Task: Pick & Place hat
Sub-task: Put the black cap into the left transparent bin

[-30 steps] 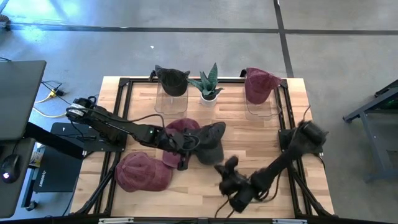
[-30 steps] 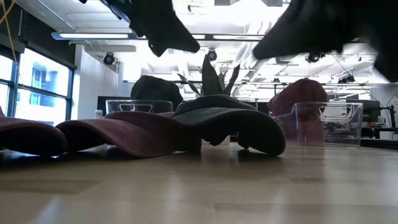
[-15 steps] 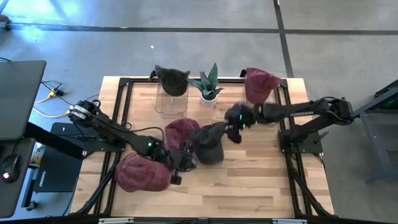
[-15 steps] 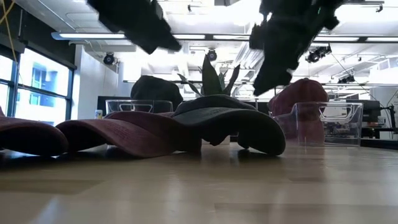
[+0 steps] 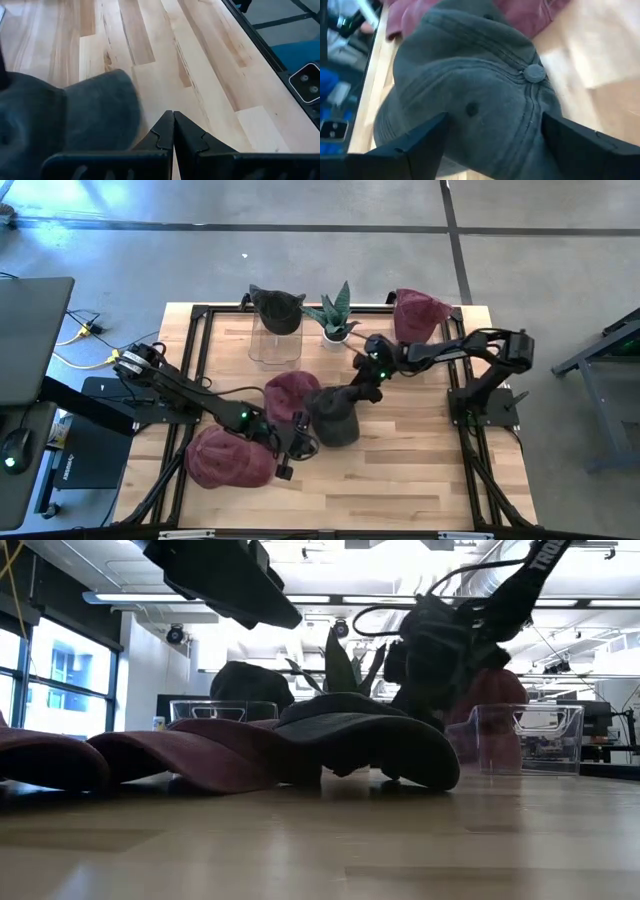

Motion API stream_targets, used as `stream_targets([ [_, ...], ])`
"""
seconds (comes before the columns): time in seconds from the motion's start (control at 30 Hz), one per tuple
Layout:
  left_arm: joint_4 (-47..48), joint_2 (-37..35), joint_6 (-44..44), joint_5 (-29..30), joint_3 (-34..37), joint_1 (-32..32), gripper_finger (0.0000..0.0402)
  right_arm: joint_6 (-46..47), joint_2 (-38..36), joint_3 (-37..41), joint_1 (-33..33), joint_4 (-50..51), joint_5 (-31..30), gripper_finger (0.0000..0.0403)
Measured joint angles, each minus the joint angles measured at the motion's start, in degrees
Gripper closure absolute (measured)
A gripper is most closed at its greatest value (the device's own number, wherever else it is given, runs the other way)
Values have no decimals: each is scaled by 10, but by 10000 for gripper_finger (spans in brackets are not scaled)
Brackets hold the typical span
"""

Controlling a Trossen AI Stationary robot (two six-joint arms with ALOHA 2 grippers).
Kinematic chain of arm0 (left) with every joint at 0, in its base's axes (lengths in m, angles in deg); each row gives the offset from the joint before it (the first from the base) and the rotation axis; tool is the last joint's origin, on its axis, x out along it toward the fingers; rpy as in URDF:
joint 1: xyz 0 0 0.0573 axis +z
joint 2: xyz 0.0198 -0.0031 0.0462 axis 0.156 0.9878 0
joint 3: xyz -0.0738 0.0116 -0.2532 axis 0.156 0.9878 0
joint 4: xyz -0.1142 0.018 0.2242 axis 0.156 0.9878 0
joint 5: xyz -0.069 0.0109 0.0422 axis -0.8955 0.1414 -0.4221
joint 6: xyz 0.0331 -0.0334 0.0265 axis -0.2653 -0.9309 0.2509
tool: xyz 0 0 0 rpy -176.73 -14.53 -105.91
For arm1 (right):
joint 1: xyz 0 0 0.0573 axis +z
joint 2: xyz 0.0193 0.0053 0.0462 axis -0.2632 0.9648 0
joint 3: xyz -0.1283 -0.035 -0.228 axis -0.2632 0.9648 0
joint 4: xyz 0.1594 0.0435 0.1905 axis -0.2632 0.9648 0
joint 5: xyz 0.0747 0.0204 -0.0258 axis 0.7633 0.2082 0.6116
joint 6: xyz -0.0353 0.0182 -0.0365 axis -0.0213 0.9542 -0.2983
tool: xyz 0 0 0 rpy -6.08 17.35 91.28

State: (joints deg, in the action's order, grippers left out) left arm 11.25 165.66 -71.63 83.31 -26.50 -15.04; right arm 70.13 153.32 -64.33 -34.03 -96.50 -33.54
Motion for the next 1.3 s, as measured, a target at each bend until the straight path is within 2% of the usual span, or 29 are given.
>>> stream_targets([
  [0.13, 2, 0, -1, 0, 0, 0, 401, -38, 13, -13, 24, 8, 5, 143],
  [0.27, 3, 0, -1, 1, 0, 0, 401, -53, 1, -17, 55, 19, 3, 244],
  [0.37, 18, -8, -2, 5, 0, 0, 401, -70, -27, -17, 87, 42, -34, 340],
  [0.43, 62, -32, -13, 13, -5, -6, 401, -100, -58, -17, 119, 68, -92, 385],
  [0.6, 143, -99, -35, 126, -24, -37, 401, -133, -152, -17, 231, 107, -326, 373],
  [0.7, 144, -130, -17, 193, -28, -43, 401, -186, -207, -17, 305, 108, -462, 392],
  [0.83, 129, -165, 26, 227, -30, -40, 401, -303, -249, -18, 397, 100, -654, 388],
  [0.97, 105, -171, 58, 240, -30, -33, 401, -390, -241, -18, 456, 78, -833, 392],
  [1.1, 101, -170, 87, 227, -29, -33, 401, -427, -188, -17, 494, 71, -922, 395],
  [1.2, 90, -149, 130, 180, -29, -28, 398, -428, -139, -16, 519, 54, -946, 391],
  [1.3, 42, -111, 160, 144, -29, -7, 378, -458, -96, -16, 541, 12, -956, 397],
])
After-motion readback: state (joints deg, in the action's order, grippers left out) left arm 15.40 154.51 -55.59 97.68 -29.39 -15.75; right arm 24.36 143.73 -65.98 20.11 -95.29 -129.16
